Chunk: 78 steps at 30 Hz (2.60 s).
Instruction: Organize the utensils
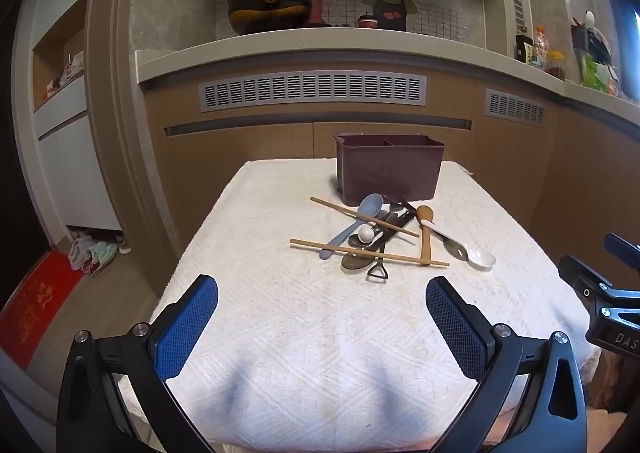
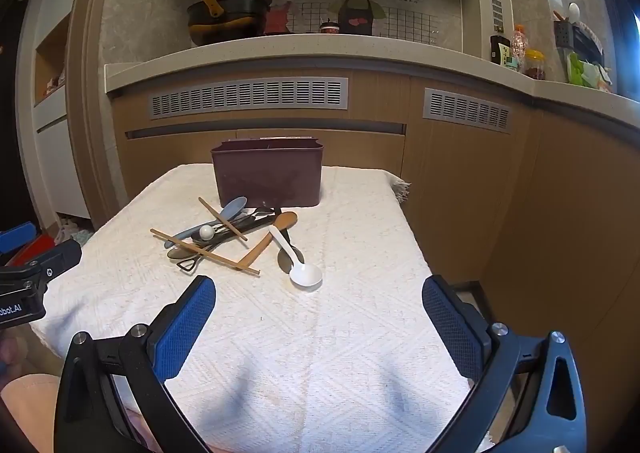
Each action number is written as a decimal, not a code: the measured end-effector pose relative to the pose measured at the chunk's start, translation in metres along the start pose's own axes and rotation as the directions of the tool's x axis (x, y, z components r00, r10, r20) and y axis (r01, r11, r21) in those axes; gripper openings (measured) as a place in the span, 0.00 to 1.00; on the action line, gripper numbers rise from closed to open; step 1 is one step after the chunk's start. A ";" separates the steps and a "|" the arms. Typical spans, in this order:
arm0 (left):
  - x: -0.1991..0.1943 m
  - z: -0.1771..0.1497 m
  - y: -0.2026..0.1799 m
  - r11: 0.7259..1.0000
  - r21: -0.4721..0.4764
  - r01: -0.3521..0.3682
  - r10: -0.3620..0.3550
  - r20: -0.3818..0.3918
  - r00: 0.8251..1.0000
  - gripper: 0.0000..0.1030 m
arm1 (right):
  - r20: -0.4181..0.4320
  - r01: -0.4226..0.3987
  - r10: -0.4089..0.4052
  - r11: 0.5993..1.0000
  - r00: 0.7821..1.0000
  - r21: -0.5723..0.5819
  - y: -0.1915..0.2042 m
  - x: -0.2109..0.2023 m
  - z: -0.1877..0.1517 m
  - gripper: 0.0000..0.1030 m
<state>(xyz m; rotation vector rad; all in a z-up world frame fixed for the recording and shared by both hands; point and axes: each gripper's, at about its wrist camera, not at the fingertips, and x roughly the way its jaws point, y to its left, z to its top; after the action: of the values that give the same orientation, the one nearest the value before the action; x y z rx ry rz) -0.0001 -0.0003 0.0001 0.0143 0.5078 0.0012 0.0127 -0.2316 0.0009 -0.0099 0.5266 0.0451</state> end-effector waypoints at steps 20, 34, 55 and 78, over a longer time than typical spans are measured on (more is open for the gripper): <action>-0.002 -0.003 -0.005 1.000 -0.001 0.004 -0.004 -0.004 1.000 1.00 | -0.023 -0.008 0.009 1.000 1.000 0.024 -0.006 0.006 -0.001 1.00; 0.002 -0.002 -0.003 1.000 -0.001 0.003 -0.003 -0.007 1.000 1.00 | -0.027 -0.010 0.011 1.000 1.000 0.023 -0.006 0.007 -0.003 1.00; 0.008 -0.008 -0.005 1.000 0.001 0.002 -0.002 -0.012 1.000 1.00 | -0.042 -0.015 0.016 1.000 0.999 0.024 -0.003 0.011 -0.008 1.00; 0.009 -0.009 -0.006 1.000 0.007 0.003 -0.003 -0.018 1.000 1.00 | -0.050 -0.013 0.015 0.999 0.999 0.033 -0.008 0.011 -0.007 1.00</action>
<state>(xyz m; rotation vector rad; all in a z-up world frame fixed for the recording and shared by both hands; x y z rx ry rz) 0.0028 -0.0060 -0.0124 0.0204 0.5263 -0.0037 0.0187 -0.2392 -0.0103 0.0244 0.5779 0.0504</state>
